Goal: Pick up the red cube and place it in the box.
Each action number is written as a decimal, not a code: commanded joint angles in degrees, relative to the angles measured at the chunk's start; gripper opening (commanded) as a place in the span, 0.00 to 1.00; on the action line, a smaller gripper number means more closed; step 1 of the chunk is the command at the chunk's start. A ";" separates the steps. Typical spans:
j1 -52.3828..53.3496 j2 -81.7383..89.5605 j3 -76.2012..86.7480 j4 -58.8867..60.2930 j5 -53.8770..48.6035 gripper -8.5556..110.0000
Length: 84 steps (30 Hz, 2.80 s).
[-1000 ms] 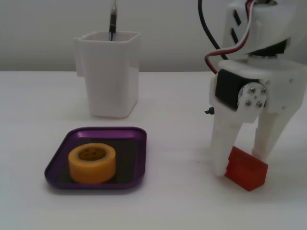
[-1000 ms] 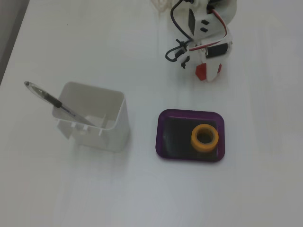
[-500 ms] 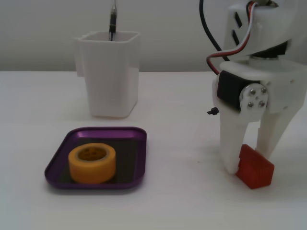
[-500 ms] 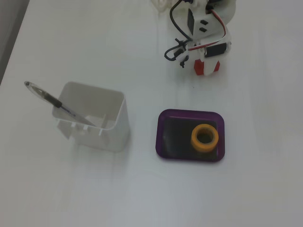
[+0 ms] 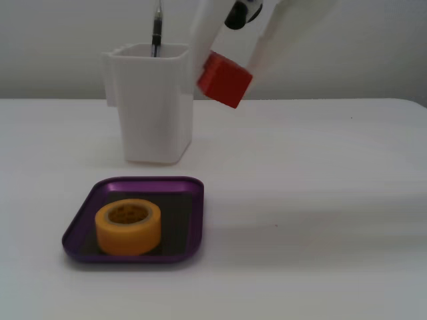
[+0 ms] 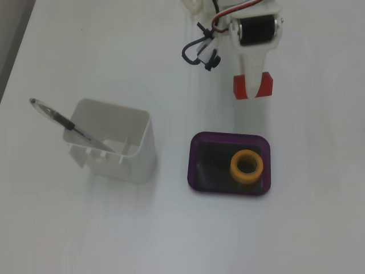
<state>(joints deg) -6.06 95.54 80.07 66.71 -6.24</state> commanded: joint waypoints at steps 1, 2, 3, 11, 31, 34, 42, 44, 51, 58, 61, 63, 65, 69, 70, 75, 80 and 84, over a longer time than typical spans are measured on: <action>2.11 -6.24 -6.42 -2.37 0.18 0.07; 2.72 -9.14 -7.82 -2.72 0.18 0.07; 3.34 -11.95 -9.49 -2.72 0.18 0.07; 5.27 -29.09 -23.47 -1.93 0.26 0.07; 8.00 -35.24 -26.46 -1.93 -0.35 0.07; 8.00 -35.77 -26.28 -1.93 -0.44 0.07; 8.09 -35.86 -25.58 -1.93 -0.44 0.07; 8.09 -35.86 -25.58 -1.93 -0.44 0.07; 8.09 -35.86 -25.49 -1.76 -0.44 0.11; 8.09 -35.16 -25.75 2.02 -0.44 0.17; 8.00 -34.89 -26.63 5.36 -0.44 0.20; 7.91 -34.19 -28.92 7.73 -0.35 0.21; 7.91 -32.52 -31.38 11.07 -0.35 0.22; 7.29 -27.25 -37.09 17.49 -0.26 0.22; 7.29 -25.58 -38.50 19.25 -0.26 0.22; 7.12 -16.08 -43.59 28.13 -0.26 0.21; 7.65 -1.14 -41.13 30.32 0.53 0.21; 7.12 13.54 -31.99 30.15 0.53 0.21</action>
<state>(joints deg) 1.49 96.94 44.12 96.59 -6.06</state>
